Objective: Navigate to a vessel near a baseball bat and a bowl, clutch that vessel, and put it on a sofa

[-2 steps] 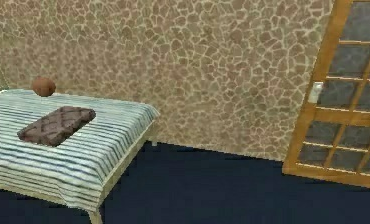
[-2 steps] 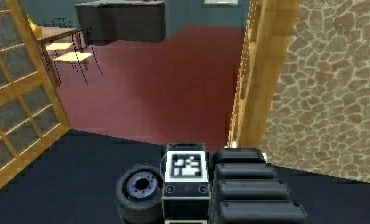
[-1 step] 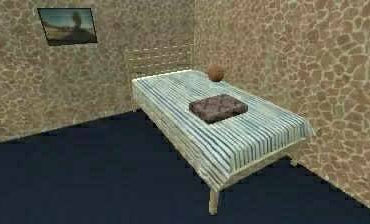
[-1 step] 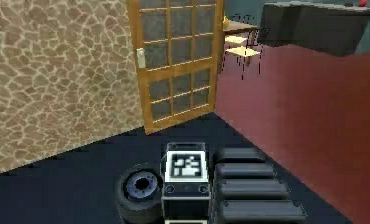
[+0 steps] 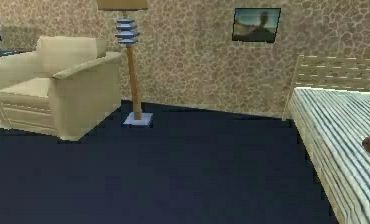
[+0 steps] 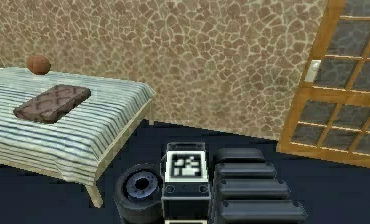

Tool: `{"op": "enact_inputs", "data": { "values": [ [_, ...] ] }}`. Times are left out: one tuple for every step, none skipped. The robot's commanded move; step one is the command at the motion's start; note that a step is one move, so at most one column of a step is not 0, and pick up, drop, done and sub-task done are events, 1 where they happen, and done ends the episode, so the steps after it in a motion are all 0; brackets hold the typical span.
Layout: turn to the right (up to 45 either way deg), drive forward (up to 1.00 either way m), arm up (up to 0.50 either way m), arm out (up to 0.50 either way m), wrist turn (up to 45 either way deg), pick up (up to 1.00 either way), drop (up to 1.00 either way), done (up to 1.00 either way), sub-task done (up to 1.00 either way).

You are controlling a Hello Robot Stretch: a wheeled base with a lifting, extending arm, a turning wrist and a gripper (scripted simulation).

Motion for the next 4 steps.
{"op": "enact_inputs", "data": {
  "values": [
    [-30.0,0.0,0.0,0.0,0.0,0.0,0.0,0.0,0.0],
    [0.0,0.2,0.0,0.0,0.0,0.0,0.0,0.0,0.0],
    [45.0,0.0,0.0,0.0,0.0,0.0,0.0,0.0,0.0],
    [45.0,0.0,0.0,0.0,0.0,0.0,0.0,0.0,0.0]
  ]
}}
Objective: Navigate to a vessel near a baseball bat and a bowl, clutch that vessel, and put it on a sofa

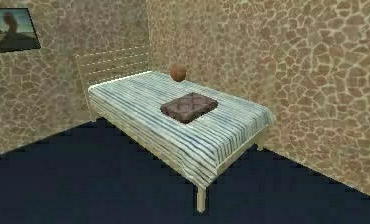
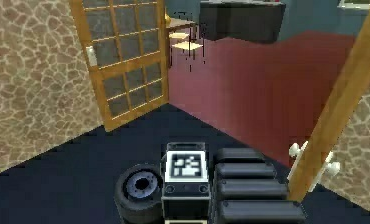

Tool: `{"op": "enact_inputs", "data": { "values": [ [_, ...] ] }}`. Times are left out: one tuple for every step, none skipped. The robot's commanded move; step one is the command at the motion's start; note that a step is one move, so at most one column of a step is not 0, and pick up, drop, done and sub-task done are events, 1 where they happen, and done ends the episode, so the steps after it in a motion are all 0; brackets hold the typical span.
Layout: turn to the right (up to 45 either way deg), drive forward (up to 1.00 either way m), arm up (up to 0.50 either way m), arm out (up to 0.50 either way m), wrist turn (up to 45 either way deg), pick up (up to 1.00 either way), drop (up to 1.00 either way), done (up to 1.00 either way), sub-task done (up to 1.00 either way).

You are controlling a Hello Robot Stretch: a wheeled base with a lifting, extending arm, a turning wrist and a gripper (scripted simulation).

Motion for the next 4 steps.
{"op": "enact_inputs", "data": {
  "values": [
    [45.0,0.0,0.0,0.0,0.0,0.0,0.0,0.0,0.0],
    [33.0,0.0,0.0,0.0,0.0,0.0,0.0,0.0,0.0],
    [0.0,0.8,0.0,0.0,0.0,0.0,0.0,0.0,0.0],
    [36.0,0.0,0.0,0.0,0.0,0.0,0.0,0.0,0.0]
  ]
}}
